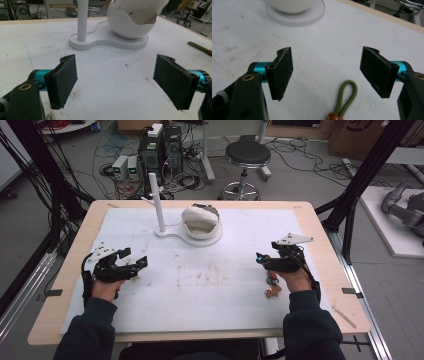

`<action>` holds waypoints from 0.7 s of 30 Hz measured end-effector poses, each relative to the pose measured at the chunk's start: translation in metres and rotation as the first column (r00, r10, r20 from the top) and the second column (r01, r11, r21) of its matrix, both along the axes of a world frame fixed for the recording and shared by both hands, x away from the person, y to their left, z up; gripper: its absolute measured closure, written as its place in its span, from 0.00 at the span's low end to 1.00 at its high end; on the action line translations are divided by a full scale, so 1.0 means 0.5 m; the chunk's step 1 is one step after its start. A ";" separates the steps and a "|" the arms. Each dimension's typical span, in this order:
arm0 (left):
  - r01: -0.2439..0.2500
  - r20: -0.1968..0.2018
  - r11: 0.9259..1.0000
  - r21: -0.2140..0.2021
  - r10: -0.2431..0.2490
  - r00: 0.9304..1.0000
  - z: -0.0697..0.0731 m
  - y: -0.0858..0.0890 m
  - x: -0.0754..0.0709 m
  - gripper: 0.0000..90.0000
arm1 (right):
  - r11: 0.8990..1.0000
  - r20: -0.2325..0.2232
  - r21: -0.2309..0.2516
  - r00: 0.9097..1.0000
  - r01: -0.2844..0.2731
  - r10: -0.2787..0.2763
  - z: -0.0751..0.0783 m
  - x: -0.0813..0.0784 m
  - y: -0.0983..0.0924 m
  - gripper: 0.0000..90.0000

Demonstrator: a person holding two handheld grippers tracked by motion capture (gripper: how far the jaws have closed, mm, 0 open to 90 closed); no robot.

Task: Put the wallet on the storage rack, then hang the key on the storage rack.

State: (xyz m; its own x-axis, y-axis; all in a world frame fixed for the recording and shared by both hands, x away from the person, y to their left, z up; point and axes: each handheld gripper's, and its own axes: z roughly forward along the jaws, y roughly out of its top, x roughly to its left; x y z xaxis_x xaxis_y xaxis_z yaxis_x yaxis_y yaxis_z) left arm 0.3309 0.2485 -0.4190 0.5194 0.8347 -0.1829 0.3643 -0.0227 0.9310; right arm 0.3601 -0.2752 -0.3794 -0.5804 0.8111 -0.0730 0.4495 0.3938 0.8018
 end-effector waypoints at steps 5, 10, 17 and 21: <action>0.000 0.007 1.000 -0.003 0.000 1.000 0.001 -0.001 0.000 0.21 | 1.000 0.026 -0.004 1.000 0.000 0.000 -0.006 -0.016 -0.008 0.30; -0.006 0.008 1.000 -0.015 0.006 1.000 0.001 0.002 0.001 0.21 | 0.999 0.018 0.024 0.999 0.037 -0.038 -0.014 -0.019 -0.025 0.30; 0.004 0.004 1.000 -0.014 -0.003 1.000 0.000 -0.001 0.002 0.21 | 0.995 0.015 0.048 0.996 0.088 -0.089 -0.033 -0.020 -0.044 0.30; 0.001 0.008 1.000 -0.019 -0.001 1.000 0.000 0.001 0.002 0.21 | 0.993 0.004 0.058 0.995 0.104 -0.104 -0.043 -0.020 -0.053 0.30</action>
State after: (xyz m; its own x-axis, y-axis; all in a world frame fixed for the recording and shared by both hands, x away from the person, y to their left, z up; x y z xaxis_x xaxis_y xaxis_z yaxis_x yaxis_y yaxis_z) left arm 0.3318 0.2490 -0.4189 0.5217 0.8307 -0.1941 0.3565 -0.0056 0.9343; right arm 0.3499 -0.3018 -0.4012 -0.4922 0.8700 -0.0279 0.4800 0.2980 0.8251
